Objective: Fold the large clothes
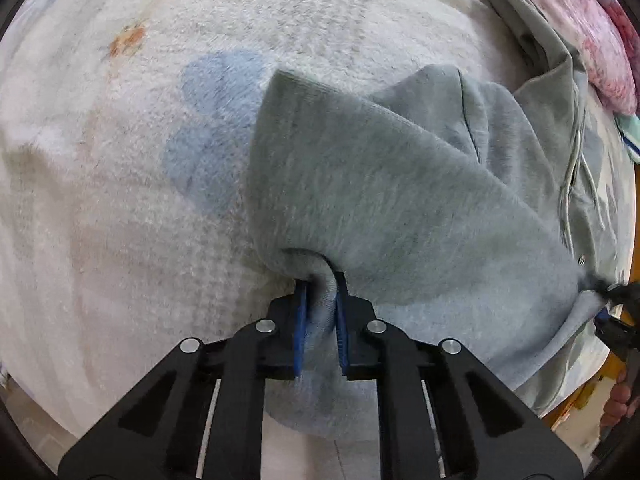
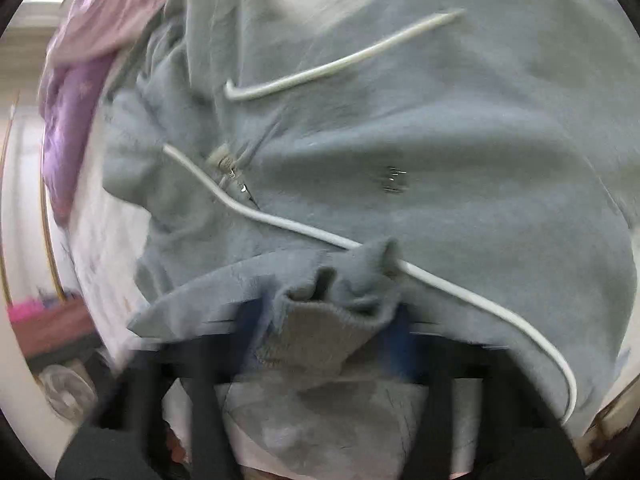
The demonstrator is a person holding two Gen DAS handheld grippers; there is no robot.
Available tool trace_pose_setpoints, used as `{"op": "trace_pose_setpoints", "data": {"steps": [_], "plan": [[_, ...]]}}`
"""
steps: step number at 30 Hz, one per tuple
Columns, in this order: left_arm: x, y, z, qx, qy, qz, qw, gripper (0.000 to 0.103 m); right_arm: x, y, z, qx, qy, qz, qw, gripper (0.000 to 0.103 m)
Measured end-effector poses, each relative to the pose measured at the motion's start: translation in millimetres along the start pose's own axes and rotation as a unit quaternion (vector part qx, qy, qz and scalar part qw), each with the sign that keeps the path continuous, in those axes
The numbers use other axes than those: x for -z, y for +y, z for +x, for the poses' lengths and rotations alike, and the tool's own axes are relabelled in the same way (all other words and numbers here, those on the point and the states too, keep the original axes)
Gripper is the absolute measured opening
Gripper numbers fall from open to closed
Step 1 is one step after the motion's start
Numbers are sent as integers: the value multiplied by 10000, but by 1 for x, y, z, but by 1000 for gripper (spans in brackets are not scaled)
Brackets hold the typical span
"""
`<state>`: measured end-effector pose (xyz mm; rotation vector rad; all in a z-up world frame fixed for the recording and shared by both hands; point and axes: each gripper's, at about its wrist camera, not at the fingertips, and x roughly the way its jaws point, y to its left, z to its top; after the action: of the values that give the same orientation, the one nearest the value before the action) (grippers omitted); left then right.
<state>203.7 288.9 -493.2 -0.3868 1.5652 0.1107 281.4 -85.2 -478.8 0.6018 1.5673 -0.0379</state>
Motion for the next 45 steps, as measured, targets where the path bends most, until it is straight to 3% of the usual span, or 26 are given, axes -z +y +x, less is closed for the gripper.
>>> {"op": "trace_pose_setpoints", "data": {"steps": [2, 7, 11, 14, 18, 20, 21, 22, 23, 24, 25, 27, 30, 31, 32, 33, 34, 35, 36, 37, 38, 40, 41, 43, 44, 45], "plan": [[-2, -4, -12, -70, -10, 44, 10000, 9, 3, 8, -25, -225, -335, 25, 9992, 14], [-1, -27, -59, 118, -58, 15, 9999, 10, 11, 42, -129, -622, -1177, -1154, 9844, 12], [2, -54, -61, 151, -154, 166, 9996, 15, -7, -5, -127, -382, -1194, -861, 9884, 12], [3, -59, -35, 77, -2, 288, 9996, 15, -23, -31, -102, -292, -1197, -597, 9906, 12], [3, -70, -14, -558, 187, 461, 9972, 39, -30, -62, -62, 204, -605, -345, 9974, 18], [3, -69, -17, -764, 269, 496, 9955, 66, -31, -80, -46, 105, -109, 66, 9999, 20], [2, -66, -21, -840, 284, 481, 9949, 77, -27, -88, -47, -23, -1, 260, 9997, 23], [0, -60, -30, -864, 212, 441, 9951, 77, -24, -90, -51, -76, 5, 333, 9994, 27], [-3, -59, -36, -832, 143, 404, 9956, 77, -21, -92, -59, -79, 1, 436, 9990, 48], [-7, -54, -43, -804, 90, 360, 9961, 80, -19, -92, -66, -71, -13, 512, 9987, 81], [-15, -47, -49, -794, 3, 283, 9964, 84, -17, -90, -77, -197, -121, 540, 9983, 88], [-28, -34, -53, -768, -162, 162, 9968, 84, -19, -83, -90, -417, -247, 377, 9981, 89], [-50, -14, -45, -626, -368, -16, 9974, 83, -36, -79, -75, -1, -283, 284, 9992, 89], [-61, -12, -36, -496, -352, -62, 9981, 73, -42, -78, -58, 201, -53, 317, 9993, 89], [-67, -10, -27, -409, -245, -63, 9988, 66, -45, -75, -41, 172, 210, 265, 9993, 87], [-72, -9, -18, -261, -98, -46, 9996, 48, -47, -71, -26, 143, 357, 160, 9991, 75], [-77, -8, -12, -275, -100, -68, 9995, 41, -46, -70, -17, 387, 386, 101, 9985, 64], [-81, -10, -10, -355, -122, -80, 9993, 37, -46, -67, -13, 634, 342, 50, 9974, 42], [-83, -11, -14, -363, -124, -4, 9993, 21, -45, -62, -16, 620, 201, 12, 9979, 32], [-84, -13, -20, -282, -156, 93, 9994, 12, -45, -56, -22, 519, 99, -52, 9986, 22], [-83, -13, -28, -310, -218, 171, 9991, 12, -44, -48, -35, 403, -93, -173, 9990, 16], [-83, -15, -41, -446, -351, 284, 9980, 12, -44, -29, -64, 248, -554, -552, 9966, 15], [-81, -20, -45, -479, -373, 301, 9977, 12, -45, -20, -77, 226, -790, -740, 9939, 7], [-79, -16, -49, -624, -454, 367, 9963, 15, -53, -6, -89, 440, -1124, -1237, 9849, 7], [-79, -12, -44, -688, -427, 318, 9962, 22, -58, -7, -83, 615, -1055, -1316, 9837, 8], [-74, -15, -44, -829, -353, 259, 9956, 45, -65, -14, -75, 903, -931, -1293, 9831, 14]]}}
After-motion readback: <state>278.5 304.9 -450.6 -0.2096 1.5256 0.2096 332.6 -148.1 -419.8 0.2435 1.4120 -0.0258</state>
